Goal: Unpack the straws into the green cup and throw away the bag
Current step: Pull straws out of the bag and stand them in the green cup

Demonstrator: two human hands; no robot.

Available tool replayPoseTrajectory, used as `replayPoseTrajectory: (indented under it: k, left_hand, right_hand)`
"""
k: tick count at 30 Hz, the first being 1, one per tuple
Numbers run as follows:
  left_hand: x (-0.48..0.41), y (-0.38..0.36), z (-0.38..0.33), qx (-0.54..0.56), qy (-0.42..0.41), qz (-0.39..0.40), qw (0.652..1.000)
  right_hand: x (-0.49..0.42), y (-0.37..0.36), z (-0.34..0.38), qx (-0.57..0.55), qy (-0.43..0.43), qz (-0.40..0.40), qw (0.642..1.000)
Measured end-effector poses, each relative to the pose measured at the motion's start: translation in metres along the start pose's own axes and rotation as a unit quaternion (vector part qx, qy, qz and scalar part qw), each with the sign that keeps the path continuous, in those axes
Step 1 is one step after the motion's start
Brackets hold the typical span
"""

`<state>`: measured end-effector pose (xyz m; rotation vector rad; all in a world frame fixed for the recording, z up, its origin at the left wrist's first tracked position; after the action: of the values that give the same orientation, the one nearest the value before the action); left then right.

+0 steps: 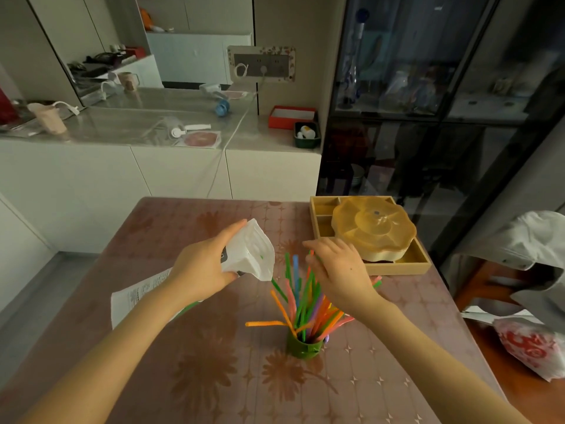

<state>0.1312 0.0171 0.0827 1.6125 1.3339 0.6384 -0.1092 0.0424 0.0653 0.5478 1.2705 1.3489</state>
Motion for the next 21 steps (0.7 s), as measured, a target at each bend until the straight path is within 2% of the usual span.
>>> replayPoseTrajectory:
  k: [4, 5, 7, 8, 10, 12, 14, 17, 21]
  left_hand:
    - [-0.004, 0.005, -0.006, 0.004, -0.051, -0.022, 0.998]
    - [-0.004, 0.007, -0.008, 0.005, -0.072, -0.03, 0.997]
    - [-0.004, 0.012, -0.014, 0.012, -0.121, -0.05, 0.991]
    - [-0.004, 0.015, -0.017, 0.021, -0.146, -0.063, 0.987]
    - [-0.004, 0.023, -0.026, 0.035, -0.188, -0.088, 0.978]
    - [-0.007, 0.031, -0.036, 0.02, -0.217, -0.098, 0.971]
    - [-0.011, 0.037, -0.044, -0.018, -0.244, -0.091, 0.965]
    - [-0.021, 0.047, -0.058, -0.112, -0.289, -0.072, 0.948]
    - [-0.036, 0.057, -0.077, -0.2, -0.323, -0.07, 0.923]
  right_hand:
    - [0.002, 0.001, -0.005, 0.059, 0.009, 0.081, 0.995]
    - [0.003, 0.005, -0.005, 0.04, -0.005, 0.072, 0.997]
    - [0.004, 0.019, -0.001, -0.074, -0.051, -0.009, 0.996]
    - [0.005, 0.029, 0.005, -0.161, -0.082, -0.05, 0.982]
    - [0.008, 0.045, 0.016, -0.331, -0.123, -0.1, 0.93]
    - [0.011, 0.057, 0.028, -0.424, -0.134, -0.127, 0.887]
    - [0.009, 0.059, 0.038, -0.501, -0.137, -0.121, 0.846]
    - [-0.002, 0.051, 0.047, -0.601, -0.208, -0.067, 0.769]
    - [-0.011, 0.048, 0.056, -0.59, -0.227, -0.084, 0.77]
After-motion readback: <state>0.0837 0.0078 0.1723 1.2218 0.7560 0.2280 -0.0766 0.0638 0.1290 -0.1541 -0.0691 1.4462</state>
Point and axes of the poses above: each hand's wrist, its own x-axis away from the middle knuckle, its own y-axis out of the back of the hand, z = x × y, the point moved 1 cm from there along -x, towards the middle knuckle, and after that the axes turned 2 degrees about x, right-handed, at the moved point
